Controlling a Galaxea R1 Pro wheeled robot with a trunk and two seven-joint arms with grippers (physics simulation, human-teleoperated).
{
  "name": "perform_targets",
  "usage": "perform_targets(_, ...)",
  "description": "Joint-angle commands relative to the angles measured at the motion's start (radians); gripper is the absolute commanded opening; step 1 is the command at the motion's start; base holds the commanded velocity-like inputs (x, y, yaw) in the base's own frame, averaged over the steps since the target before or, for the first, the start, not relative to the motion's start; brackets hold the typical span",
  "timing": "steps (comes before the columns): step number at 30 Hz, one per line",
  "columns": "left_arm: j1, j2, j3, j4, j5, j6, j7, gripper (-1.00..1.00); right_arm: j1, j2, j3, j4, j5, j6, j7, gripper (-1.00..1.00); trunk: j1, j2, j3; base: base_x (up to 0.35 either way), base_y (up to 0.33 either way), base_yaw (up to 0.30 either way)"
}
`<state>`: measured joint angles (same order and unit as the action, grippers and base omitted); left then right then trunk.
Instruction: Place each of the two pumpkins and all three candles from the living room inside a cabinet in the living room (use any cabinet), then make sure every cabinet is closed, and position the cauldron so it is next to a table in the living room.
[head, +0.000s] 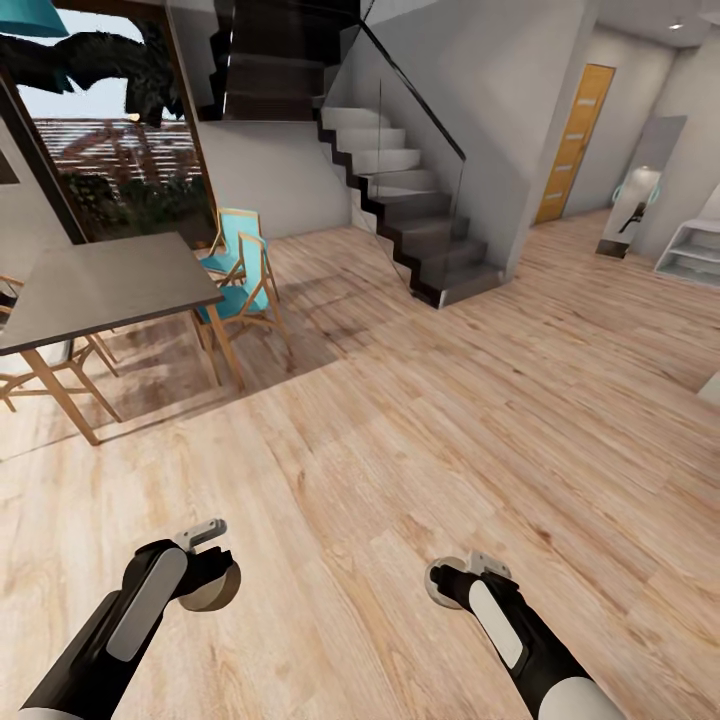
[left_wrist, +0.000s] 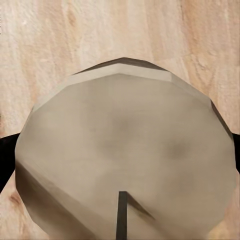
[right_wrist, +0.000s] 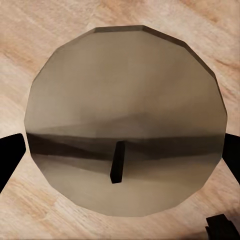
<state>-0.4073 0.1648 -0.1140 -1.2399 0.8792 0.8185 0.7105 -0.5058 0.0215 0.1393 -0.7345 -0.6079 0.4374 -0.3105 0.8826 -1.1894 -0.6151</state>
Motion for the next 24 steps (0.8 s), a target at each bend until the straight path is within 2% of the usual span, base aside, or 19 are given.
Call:
perform_targets(1,-0.001,0.001,-0.003,-0.001,0.009,0.001,0.010,-1.00,0.000,0.000,0.003,-0.002,-0.010,0.003,-0.010,-1.00,-0.004,0.007,0.001,0.000,0.000,0.000)
perform_targets(14,-0.001,0.003,-0.003,-0.002,0.009,0.001,0.009,-1.00,0.000,-0.001,0.006,-0.002,-0.010,0.000,-0.010,-1.00,-0.054,0.098,0.031,0.000,0.000,0.000)
perform_targets(18,-0.001,0.003,-0.002,-0.005,0.009,0.001,0.009,-1.00,0.000,-0.001,0.007,-0.002,-0.010,0.000,-0.010,-1.00,-0.054,0.098,0.031,0.000,0.000,0.011)
perform_targets(24,-0.001,0.004,-0.001,-0.010,0.009,0.001,0.010,-1.00,0.000,0.000,0.008,-0.002,-0.010,0.001,-0.011,-1.00,-0.054,0.098,0.031,0.000,0.000,0.234)
